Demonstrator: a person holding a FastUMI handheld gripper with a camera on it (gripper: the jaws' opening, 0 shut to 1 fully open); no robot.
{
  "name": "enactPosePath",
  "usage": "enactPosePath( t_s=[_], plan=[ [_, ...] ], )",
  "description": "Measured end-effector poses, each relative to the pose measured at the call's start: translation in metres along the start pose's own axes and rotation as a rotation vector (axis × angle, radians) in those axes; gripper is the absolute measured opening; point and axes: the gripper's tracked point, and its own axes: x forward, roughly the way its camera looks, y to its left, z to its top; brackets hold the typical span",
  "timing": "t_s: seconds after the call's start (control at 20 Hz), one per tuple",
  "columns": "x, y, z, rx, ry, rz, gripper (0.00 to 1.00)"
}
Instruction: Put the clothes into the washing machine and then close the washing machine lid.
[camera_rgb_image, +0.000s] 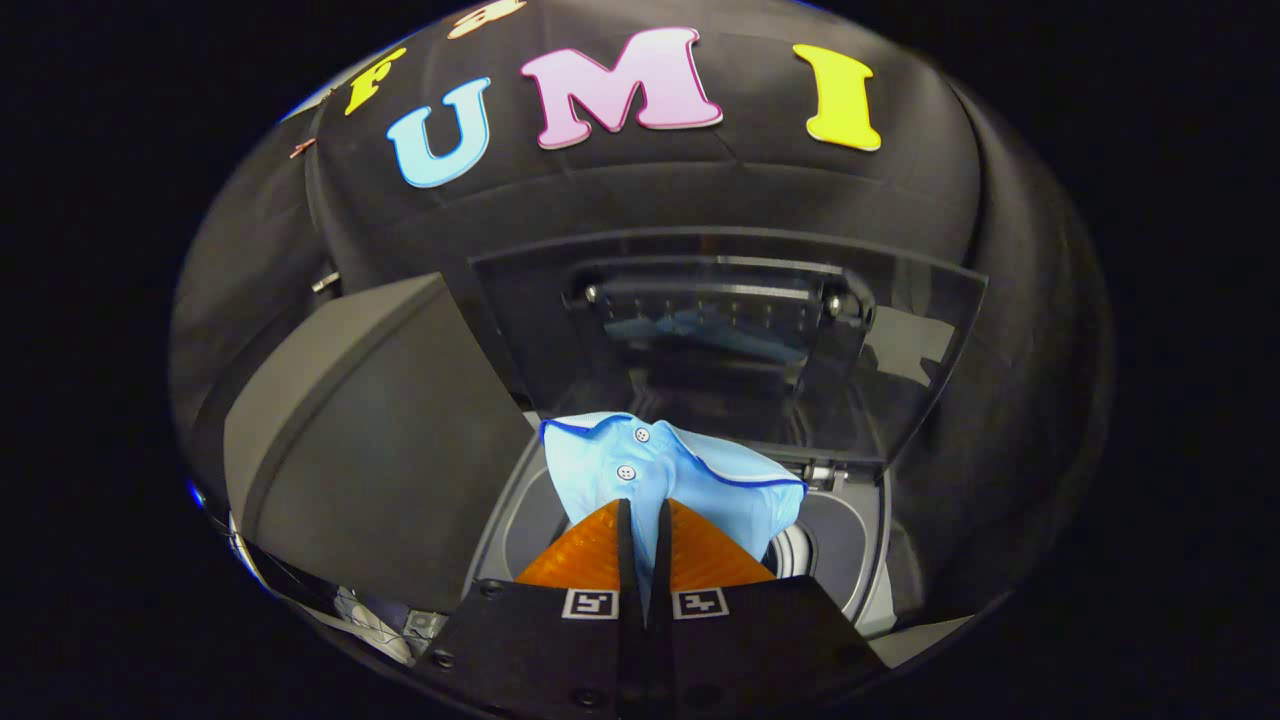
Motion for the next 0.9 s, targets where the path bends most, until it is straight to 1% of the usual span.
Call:
enactPosePath(
  t_s=[0.15, 0.25, 0.4, 0.6, 0.8, 0.85, 0.9],
  plan=[
    [0.030, -0.007, -0.032, 0.024, 0.061, -0.038, 0.05],
    [0.049, -0.006, -0.055, 0.016, 0.095, -0.058, 0.05],
    [0.075, -0.013, -0.074, 0.001, 0.139, -0.075, 0.05],
    [0.092, -0.020, -0.089, 0.009, 0.149, -0.087, 0.05],
    [0.096, -0.022, -0.106, 0.003, 0.183, -0.121, 0.05],
    [0.097, -0.023, -0.107, 0.001, 0.178, -0.123, 0.05],
    [0.100, -0.019, -0.109, 0.017, 0.178, -0.103, 0.06]
  ],
)
